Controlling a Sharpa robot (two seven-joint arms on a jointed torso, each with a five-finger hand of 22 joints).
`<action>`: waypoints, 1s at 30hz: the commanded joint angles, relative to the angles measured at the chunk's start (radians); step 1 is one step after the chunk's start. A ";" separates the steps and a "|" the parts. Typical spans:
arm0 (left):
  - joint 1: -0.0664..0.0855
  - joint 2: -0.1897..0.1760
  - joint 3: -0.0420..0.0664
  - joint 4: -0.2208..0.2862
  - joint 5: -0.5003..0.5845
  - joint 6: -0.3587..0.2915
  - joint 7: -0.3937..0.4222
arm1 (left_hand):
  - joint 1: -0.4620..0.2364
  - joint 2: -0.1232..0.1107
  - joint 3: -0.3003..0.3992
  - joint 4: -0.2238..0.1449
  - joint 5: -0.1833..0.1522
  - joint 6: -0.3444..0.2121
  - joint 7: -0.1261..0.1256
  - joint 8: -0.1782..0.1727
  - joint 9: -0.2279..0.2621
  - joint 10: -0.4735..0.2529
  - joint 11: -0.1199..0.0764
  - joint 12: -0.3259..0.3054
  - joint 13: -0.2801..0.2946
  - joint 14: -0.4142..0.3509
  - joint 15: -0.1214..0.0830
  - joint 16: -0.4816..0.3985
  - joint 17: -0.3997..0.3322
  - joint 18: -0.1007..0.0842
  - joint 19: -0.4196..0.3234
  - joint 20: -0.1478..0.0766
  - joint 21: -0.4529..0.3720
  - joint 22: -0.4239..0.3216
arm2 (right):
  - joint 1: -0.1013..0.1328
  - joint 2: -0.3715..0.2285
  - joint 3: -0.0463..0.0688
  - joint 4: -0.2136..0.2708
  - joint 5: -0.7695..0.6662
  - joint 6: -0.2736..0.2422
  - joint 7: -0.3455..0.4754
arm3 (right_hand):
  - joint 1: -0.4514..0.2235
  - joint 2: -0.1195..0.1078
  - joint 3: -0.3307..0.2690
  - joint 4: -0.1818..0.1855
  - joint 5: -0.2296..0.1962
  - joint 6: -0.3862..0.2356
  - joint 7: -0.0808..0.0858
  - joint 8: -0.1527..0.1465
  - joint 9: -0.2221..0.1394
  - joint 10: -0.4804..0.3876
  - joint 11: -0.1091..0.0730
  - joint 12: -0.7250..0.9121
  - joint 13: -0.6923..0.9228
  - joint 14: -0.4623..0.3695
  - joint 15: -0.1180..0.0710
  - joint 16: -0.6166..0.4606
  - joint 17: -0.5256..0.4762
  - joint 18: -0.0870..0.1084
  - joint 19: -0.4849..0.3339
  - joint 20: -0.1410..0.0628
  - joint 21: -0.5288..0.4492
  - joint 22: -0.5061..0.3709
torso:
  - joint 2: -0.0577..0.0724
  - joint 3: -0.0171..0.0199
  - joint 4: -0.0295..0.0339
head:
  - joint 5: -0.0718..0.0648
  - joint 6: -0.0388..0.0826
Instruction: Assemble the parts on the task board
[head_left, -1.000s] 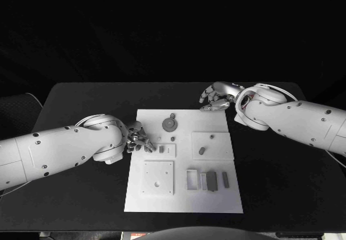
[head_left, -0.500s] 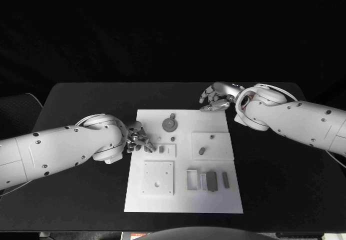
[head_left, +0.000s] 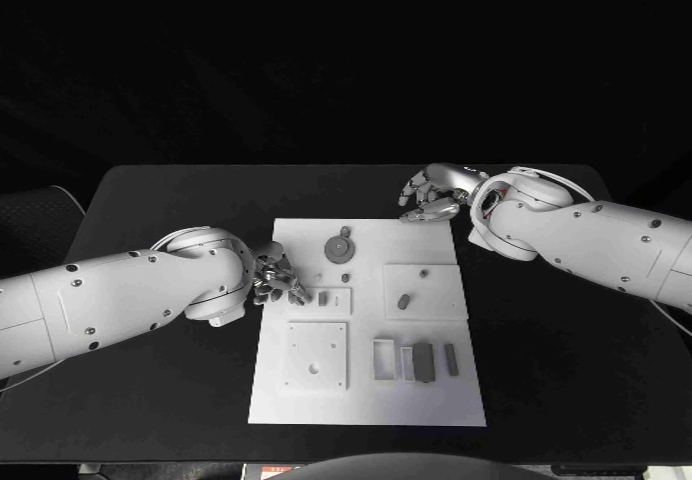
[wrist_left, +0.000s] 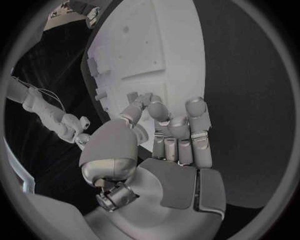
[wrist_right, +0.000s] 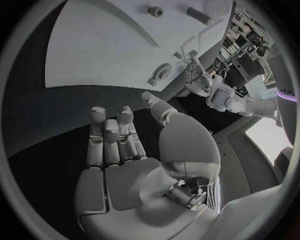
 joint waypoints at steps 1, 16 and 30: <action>-0.005 0.002 -0.004 -0.004 0.001 0.028 -0.007 | 0.048 0.033 0.032 -0.036 0.003 0.001 0.007 0.005 0.001 -0.006 0.002 0.005 -0.001 -0.001 -0.007 0.007 0.001 0.014 -0.004 0.003 0.004 0.019 | -0.001 0.002 0.000 0.000 0.000 0.012 0.009 | -0.002 0.011 -0.003 0.000 0.005 -0.001 0.007 -0.004 -0.002 -0.006 0.003 0.005 -0.002 0.007 0.001 -0.005 -0.001 0.011 0.005 -0.003 -0.004 0.012 | 0.000 -0.0003 0.0008 | -0.001 0.000; -0.005 0.001 -0.004 -0.008 0.002 0.046 -0.014 | 0.050 0.032 0.032 -0.040 0.003 0.001 0.007 0.004 0.001 -0.006 0.002 0.005 -0.002 -0.002 -0.007 0.007 0.002 0.014 -0.004 0.004 0.005 0.019 | -0.001 0.002 0.000 0.000 0.000 0.012 0.009 | -0.001 0.011 -0.003 0.000 0.005 -0.002 0.007 -0.004 -0.002 -0.006 0.003 0.005 -0.002 0.006 0.001 -0.005 -0.001 0.011 0.005 -0.003 -0.004 0.012 | 0.000 0.0002 0.0001 | 0.001 -0.001; -0.005 0.002 -0.004 -0.010 -0.008 0.040 -0.022 | 0.047 0.023 0.028 -0.040 0.002 -0.005 0.010 0.001 0.000 -0.011 0.004 0.004 -0.003 -0.006 -0.006 0.005 0.001 0.014 -0.007 0.004 0.004 0.019 | -0.001 0.002 0.000 0.000 0.000 0.012 0.009 | -0.002 0.011 -0.003 0.000 0.005 -0.002 0.007 -0.004 -0.002 -0.007 0.003 0.005 -0.002 0.006 0.001 -0.005 -0.001 0.011 0.005 -0.003 -0.004 0.012 | 0.000 0.0003 0.0003 | 0.000 -0.002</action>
